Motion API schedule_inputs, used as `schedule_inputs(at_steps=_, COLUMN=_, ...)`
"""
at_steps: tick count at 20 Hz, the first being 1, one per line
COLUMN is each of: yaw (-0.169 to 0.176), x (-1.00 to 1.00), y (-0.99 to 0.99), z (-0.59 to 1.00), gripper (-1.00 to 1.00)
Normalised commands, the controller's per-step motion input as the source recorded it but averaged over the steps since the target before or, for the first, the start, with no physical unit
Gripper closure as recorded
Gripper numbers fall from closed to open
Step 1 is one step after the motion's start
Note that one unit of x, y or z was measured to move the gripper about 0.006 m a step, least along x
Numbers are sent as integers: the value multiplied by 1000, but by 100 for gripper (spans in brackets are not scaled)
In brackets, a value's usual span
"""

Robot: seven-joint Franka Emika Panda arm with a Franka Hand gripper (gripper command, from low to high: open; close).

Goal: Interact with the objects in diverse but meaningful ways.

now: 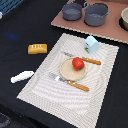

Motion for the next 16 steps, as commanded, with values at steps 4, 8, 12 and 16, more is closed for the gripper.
schedule_inputs(at_steps=4, yaw=0, x=-35, y=-61, z=-80, gripper=-100)
schedule_inputs(at_steps=8, yaw=15, x=-26, y=-598, z=-399, gripper=-100)
schedule_inputs(at_steps=12, yaw=0, x=-93, y=-851, z=-504, gripper=-100)
schedule_inputs(at_steps=16, yaw=0, x=-129, y=-699, z=-439, gripper=-100)
